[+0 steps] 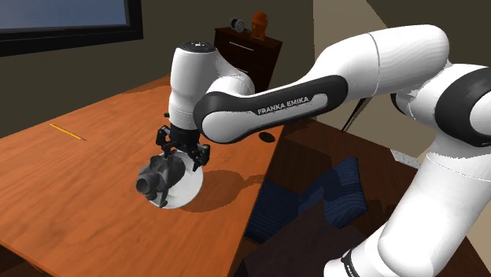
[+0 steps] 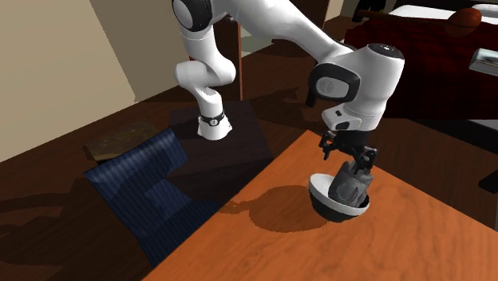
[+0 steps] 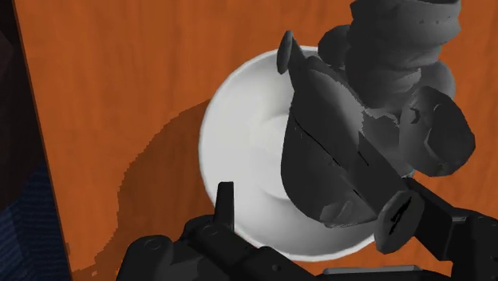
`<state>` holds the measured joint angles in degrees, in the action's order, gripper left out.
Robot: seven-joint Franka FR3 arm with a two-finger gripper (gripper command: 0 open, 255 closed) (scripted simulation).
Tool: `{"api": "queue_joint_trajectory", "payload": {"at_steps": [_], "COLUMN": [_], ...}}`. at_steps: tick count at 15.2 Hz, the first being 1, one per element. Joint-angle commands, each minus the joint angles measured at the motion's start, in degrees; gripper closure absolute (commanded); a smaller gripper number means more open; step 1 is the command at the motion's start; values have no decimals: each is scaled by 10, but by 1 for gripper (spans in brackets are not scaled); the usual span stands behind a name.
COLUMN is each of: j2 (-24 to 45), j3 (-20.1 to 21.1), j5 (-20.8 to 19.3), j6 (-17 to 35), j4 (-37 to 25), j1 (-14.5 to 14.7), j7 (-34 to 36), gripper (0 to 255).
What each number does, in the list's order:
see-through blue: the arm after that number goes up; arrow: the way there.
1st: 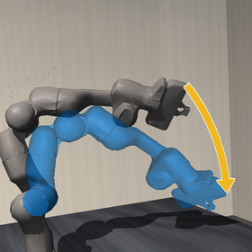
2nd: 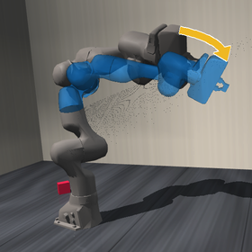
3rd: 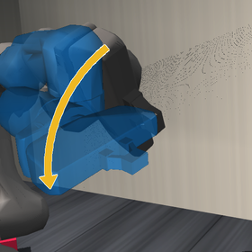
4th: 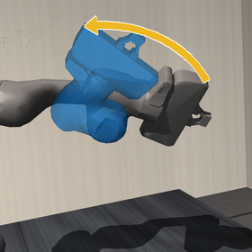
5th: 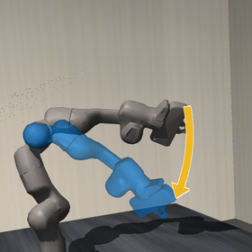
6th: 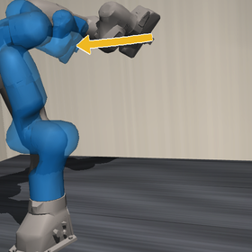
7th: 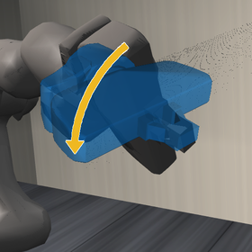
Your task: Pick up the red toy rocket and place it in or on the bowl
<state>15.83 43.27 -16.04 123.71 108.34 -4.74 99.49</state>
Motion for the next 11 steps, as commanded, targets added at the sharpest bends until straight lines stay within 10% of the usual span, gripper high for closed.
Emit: {"api": "queue_joint_trajectory", "payload": {"at_steps": [1, 11], "j2": [-17, -35], "j3": [7, 13], "j5": [16, 33], "j6": [-23, -51], "j4": [-12, -28], "j1": [-6, -11], "j7": [-11, -22], "gripper": [0, 0]}}
